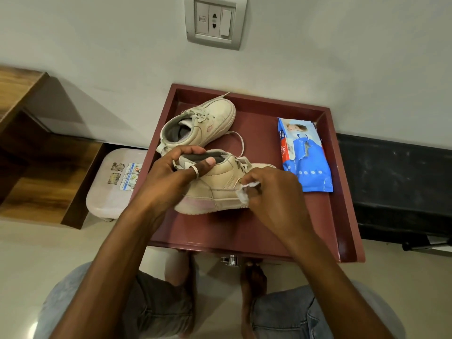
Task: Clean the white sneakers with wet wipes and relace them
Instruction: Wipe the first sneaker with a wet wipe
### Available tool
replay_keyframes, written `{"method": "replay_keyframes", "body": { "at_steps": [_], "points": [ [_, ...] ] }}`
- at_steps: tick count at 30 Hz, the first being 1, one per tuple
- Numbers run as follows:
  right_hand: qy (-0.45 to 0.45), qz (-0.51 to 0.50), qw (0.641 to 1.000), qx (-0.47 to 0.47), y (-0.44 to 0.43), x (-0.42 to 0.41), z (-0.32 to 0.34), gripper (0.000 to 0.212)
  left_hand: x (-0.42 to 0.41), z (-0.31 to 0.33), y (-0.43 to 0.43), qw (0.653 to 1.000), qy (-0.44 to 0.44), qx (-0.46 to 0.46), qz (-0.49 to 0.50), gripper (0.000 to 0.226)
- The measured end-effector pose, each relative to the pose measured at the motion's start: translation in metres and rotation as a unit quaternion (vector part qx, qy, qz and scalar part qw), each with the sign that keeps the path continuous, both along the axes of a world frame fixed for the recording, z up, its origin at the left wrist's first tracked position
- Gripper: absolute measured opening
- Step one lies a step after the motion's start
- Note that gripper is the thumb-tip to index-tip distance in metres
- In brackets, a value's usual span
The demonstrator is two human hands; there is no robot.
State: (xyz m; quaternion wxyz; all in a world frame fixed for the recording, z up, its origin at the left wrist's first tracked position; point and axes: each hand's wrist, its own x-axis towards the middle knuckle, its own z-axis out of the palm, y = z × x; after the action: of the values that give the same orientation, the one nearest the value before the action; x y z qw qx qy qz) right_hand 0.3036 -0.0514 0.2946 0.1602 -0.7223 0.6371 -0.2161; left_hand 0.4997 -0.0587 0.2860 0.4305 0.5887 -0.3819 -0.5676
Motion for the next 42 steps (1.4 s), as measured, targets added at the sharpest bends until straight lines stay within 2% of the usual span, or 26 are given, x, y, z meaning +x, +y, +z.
{"method": "replay_keyframes", "body": {
  "at_steps": [4, 7, 11, 13, 17, 19, 23, 27, 29, 32, 34, 39, 42],
  "points": [
    [0.022, -0.077, 0.996, 0.041, -0.009, -0.025, -0.004, 0.018, -0.002, 0.002, 0.001, 1.000, 0.006, 0.007, 0.006, 0.027],
    [-0.010, -0.029, 1.000, 0.001, 0.003, 0.007, 0.000, 0.012, -0.002, 0.003, 0.001, 1.000, 0.009, 0.011, 0.014, 0.027],
    [-0.005, 0.031, 0.998, -0.062, 0.009, 0.029, 0.000, 0.010, -0.002, 0.004, 0.001, 1.000, 0.001, 0.017, 0.023, 0.029],
    [-0.035, 0.003, 0.999, -0.039, -0.001, 0.011, -0.003, 0.008, -0.001, 0.005, 0.001, 1.000, -0.015, 0.019, 0.012, 0.030],
    [-0.036, -0.095, 0.995, -0.002, -0.009, -0.013, -0.005, 0.013, 0.000, 0.010, 0.001, 0.999, -0.033, 0.035, -0.021, 0.032],
    [-0.071, -0.069, 0.995, -0.029, -0.001, 0.006, 0.000, 0.011, -0.001, 0.013, 0.001, 0.998, -0.033, 0.039, -0.026, 0.031],
    [-0.105, 0.046, 0.990, -0.086, 0.023, 0.062, 0.009, 0.016, 0.000, 0.013, 0.002, 0.998, -0.036, 0.044, -0.038, 0.030],
    [-0.005, 0.129, 0.984, -0.122, 0.035, 0.082, 0.006, 0.023, 0.002, 0.011, 0.003, 0.998, -0.003, 0.040, -0.037, 0.034],
    [0.023, 0.120, 0.984, -0.129, 0.031, 0.069, 0.005, 0.022, 0.003, 0.009, 0.003, 0.999, -0.004, 0.046, -0.027, 0.030],
    [0.002, 0.030, 0.990, -0.141, 0.021, 0.043, 0.004, 0.020, 0.002, 0.009, 0.002, 0.998, -0.018, 0.059, -0.013, 0.029],
    [-0.005, 0.009, 0.989, -0.150, 0.020, 0.043, 0.003, 0.020, 0.001, 0.009, 0.001, 0.998, -0.019, 0.064, -0.007, 0.029],
    [0.044, 0.153, 0.976, -0.151, 0.034, 0.072, 0.000, 0.030, 0.001, 0.009, 0.000, 0.997, -0.013, 0.073, 0.007, 0.026],
    [0.008, 0.102, 0.985, -0.137, 0.019, 0.047, -0.001, 0.032, 0.000, 0.010, 0.000, 0.996, -0.007, 0.083, 0.016, 0.027]
  ]
}}
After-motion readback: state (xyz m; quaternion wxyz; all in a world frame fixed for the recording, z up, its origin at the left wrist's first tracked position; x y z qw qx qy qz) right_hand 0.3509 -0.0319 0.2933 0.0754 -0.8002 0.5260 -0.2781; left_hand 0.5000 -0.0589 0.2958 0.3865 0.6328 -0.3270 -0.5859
